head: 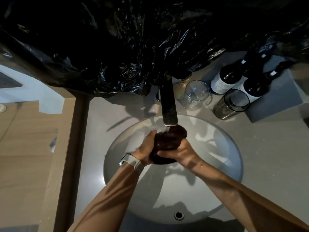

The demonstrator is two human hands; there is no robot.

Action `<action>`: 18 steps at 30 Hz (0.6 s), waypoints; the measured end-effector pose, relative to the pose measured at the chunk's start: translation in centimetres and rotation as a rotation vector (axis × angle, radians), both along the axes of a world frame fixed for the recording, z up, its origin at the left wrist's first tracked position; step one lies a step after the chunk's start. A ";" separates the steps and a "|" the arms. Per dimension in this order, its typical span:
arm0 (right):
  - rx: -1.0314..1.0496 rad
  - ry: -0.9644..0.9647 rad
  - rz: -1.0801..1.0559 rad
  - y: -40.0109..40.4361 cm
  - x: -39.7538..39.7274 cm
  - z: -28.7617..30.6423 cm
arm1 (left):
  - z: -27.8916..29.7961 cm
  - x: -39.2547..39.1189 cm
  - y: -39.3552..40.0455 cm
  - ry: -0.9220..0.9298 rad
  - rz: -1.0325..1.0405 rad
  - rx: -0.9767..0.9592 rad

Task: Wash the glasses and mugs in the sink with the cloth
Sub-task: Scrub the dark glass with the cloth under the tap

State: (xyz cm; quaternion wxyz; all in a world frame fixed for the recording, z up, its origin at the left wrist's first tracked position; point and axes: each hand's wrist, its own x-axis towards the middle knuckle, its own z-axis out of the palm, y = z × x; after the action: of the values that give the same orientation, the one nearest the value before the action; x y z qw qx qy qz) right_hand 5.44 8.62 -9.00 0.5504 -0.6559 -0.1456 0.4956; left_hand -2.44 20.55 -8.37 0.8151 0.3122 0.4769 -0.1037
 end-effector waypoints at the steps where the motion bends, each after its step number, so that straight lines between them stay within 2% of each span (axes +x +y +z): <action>1: -0.001 -0.023 0.018 -0.3 -0.3 -0.4 | -0.3 -0.2 0.2 0.009 -0.004 -0.016; 3: -0.021 -0.029 -0.005 -0.6 -0.7 -0.2 | -0.5 -0.1 -0.1 0.042 0.012 -0.010; 5: -0.023 0.044 -0.081 -0.5 -0.5 0.9 | -0.6 -0.1 -1.2 0.033 0.081 0.103; 6: -0.044 0.145 -0.134 -0.2 -0.2 1.4 | -0.6 -0.3 -1.9 0.012 0.078 0.238; 8: -0.161 0.440 -0.201 0.6 1.0 1.7 | -0.7 -1.3 -3.2 -0.011 0.006 0.634; 10: -0.283 0.630 -0.138 1.2 1.9 2.6 | -0.9 -2.4 -3.8 -0.051 0.002 0.873; 13: -0.253 0.597 -0.158 1.6 1.8 2.3 | -0.5 -2.2 -3.4 -0.105 0.032 0.853; 15: -0.157 0.528 -0.203 1.3 1.5 2.1 | -0.1 -1.2 -2.8 -0.044 0.039 0.786; 17: -0.071 0.377 -0.164 0.6 1.2 1.8 | -0.1 -0.3 -1.8 0.062 0.010 0.615; 18: -0.046 0.256 -0.111 0.3 1.2 1.6 | -0.1 0.2 -1.4 0.062 0.003 0.450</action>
State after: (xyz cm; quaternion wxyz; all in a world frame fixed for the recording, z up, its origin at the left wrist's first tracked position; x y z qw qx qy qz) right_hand 6.63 8.91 -7.43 0.5759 -0.6068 -0.0267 0.5472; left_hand -2.27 19.20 -8.48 0.7099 0.4820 0.5135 -0.0029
